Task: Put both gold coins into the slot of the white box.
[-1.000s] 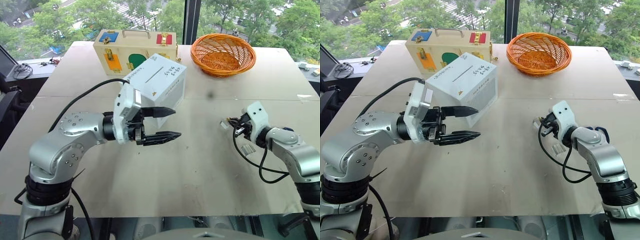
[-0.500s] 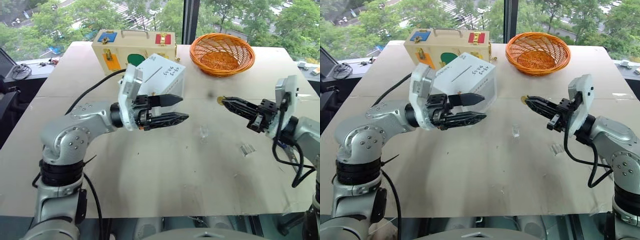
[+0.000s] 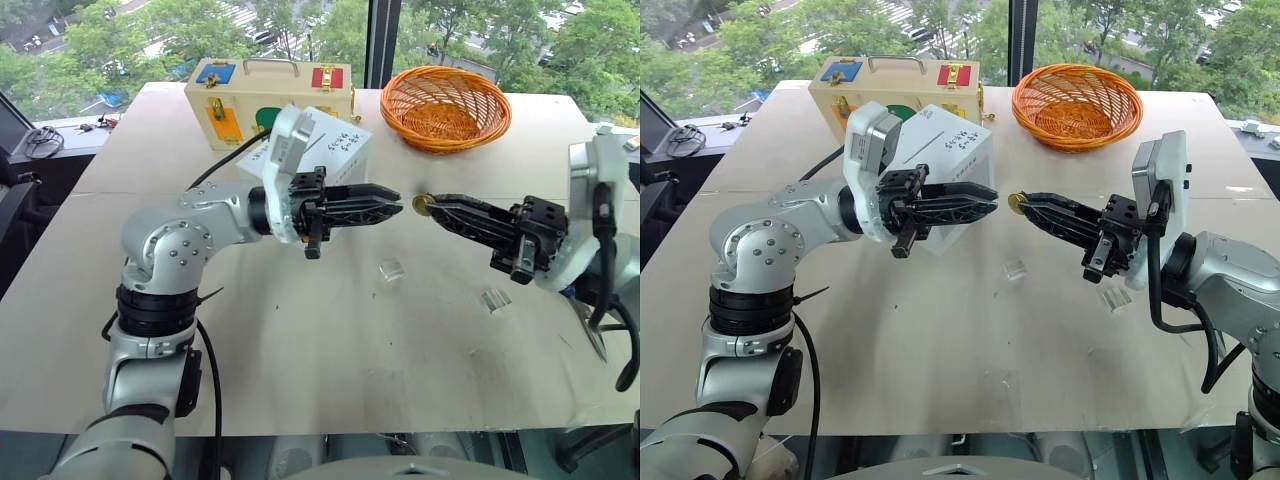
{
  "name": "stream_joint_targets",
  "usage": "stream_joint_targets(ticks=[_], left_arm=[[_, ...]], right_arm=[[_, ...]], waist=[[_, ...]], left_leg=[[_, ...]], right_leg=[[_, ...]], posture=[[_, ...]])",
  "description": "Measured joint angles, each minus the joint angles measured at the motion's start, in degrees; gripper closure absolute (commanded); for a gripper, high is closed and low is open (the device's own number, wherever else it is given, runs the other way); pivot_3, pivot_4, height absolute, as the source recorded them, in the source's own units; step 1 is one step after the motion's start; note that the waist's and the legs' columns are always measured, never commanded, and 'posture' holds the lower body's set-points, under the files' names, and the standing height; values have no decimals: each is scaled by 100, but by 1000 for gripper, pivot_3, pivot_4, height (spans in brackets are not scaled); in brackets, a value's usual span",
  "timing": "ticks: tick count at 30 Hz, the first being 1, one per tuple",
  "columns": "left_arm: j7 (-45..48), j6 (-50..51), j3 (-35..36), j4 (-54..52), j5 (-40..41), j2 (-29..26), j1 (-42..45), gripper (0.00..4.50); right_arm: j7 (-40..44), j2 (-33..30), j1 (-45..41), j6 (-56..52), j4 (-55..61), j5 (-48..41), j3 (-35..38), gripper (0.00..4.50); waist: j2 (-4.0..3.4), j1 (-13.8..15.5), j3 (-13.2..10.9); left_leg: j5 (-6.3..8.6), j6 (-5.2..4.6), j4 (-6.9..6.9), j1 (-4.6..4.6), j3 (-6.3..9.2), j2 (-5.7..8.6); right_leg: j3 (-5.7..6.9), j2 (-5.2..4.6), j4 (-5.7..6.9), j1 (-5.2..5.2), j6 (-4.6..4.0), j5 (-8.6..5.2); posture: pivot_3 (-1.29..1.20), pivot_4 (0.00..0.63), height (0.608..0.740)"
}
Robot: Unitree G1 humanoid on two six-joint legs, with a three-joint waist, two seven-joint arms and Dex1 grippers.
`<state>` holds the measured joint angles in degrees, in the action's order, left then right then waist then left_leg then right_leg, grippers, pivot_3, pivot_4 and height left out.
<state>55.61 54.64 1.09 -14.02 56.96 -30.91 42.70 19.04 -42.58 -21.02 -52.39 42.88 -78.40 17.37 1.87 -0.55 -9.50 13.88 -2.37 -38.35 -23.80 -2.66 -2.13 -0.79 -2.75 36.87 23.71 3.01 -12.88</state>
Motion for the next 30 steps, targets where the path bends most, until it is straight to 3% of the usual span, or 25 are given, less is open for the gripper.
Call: stream_joint_targets(ticks=[17,18,19,30], left_arm=[[296,0,-123,56,-50,91,15,3609],[296,1,-124,56,-49,110,15,4171],[297,1,-123,56,-48,112,15,4428],[385,184,-55,114,64,109,15,4428]], right_arm=[[-116,-304,30,323,88,-264,-319,4500],[-126,-317,30,344,88,-272,-320,4500],[-130,-320,29,350,88,-274,-320,4500],[-310,-336,25,467,57,-432,-448,4500]], waist=[[0,2,0],[0,2,0],[0,3,0],[0,1,0]], left_leg=[[0,0,0,-1,0,-1],[0,0,0,-1,0,-1],[0,0,0,-1,0,-1],[0,0,0,-1,1,-1]], right_leg=[[-1,-1,-1,0,-1,-1],[-1,-1,-1,0,0,-1],[-1,-1,-1,0,-1,-1],[0,-1,-1,0,-1,-1]], posture=[[0,150,740],[0,150,740],[0,150,740],[0,150,740]])
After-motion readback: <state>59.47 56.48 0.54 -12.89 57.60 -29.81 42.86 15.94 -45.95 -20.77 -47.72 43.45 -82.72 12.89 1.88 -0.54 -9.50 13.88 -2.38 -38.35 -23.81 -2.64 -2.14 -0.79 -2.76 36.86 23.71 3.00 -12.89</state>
